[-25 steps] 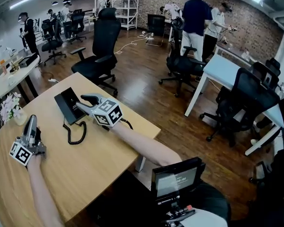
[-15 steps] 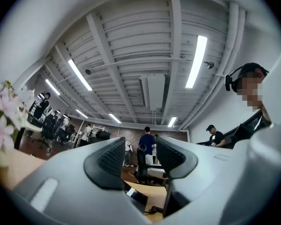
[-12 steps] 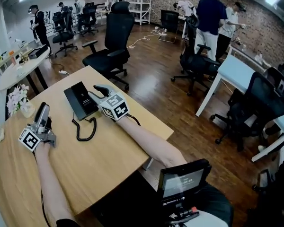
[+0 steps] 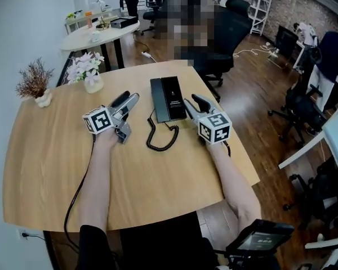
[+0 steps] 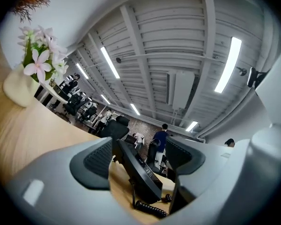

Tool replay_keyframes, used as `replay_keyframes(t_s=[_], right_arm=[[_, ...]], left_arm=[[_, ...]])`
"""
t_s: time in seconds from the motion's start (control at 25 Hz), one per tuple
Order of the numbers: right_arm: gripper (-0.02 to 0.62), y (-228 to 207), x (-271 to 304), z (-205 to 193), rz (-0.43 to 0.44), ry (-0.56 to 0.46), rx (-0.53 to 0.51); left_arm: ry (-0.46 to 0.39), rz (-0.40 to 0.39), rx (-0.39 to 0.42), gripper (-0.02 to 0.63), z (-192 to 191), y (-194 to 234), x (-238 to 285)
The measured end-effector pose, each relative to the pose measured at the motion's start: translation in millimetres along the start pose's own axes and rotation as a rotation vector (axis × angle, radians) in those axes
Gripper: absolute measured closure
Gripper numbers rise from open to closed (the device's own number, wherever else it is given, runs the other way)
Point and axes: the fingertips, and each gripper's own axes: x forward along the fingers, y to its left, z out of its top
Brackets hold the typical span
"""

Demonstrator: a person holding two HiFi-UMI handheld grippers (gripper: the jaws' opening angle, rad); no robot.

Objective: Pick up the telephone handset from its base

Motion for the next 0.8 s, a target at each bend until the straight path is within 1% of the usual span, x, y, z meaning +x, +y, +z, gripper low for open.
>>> replay_keyframes(t_s=[0.04,0.16,0.24,0.32,0.4,0.52,0.6,0.8], right_arm=[[0.459,-0.4,0.0,-1.4,-0.001,0.006,0.015],[0.459,-1.0,-3.1,-4.1,-0.004,0.023,0.051],[0.459,-4.7,-7.0,-2.9,-0.006,0.03,0.056],[0.459,-7.8,-9.9,-2.0,-0.008,0.036,0.059],[0.459,-7.3,-11.2,-1.5,-0.004,0.036,0.066],[0.459,-1.9,-9.8,-0.4,0.012,0.033,0.066],[0.459,2.7,-8.6,-0.3,0.025,0.032,0.06],[0.463,8.8,-8.9,3.8,0.042,0.028,0.043]], left_arm=[[0.038,0.014,-0.019,0.265,-8.0,2.5,4.1],[0.211,0.07,-0.072,0.265,-36.0,10.7,21.7],[0.29,0.07,-0.143,0.265,-46.3,7.7,37.9],[0.325,0.049,-0.225,0.265,-52.5,3.9,52.9],[0.35,0.037,-0.269,0.265,-58.0,0.7,62.2],[0.4,0.046,-0.265,0.27,-65.8,0.7,68.8],[0.427,0.059,-0.255,0.285,-70.3,3.9,70.6],[0.459,0.11,-0.267,0.347,-74.2,10.7,73.8]])
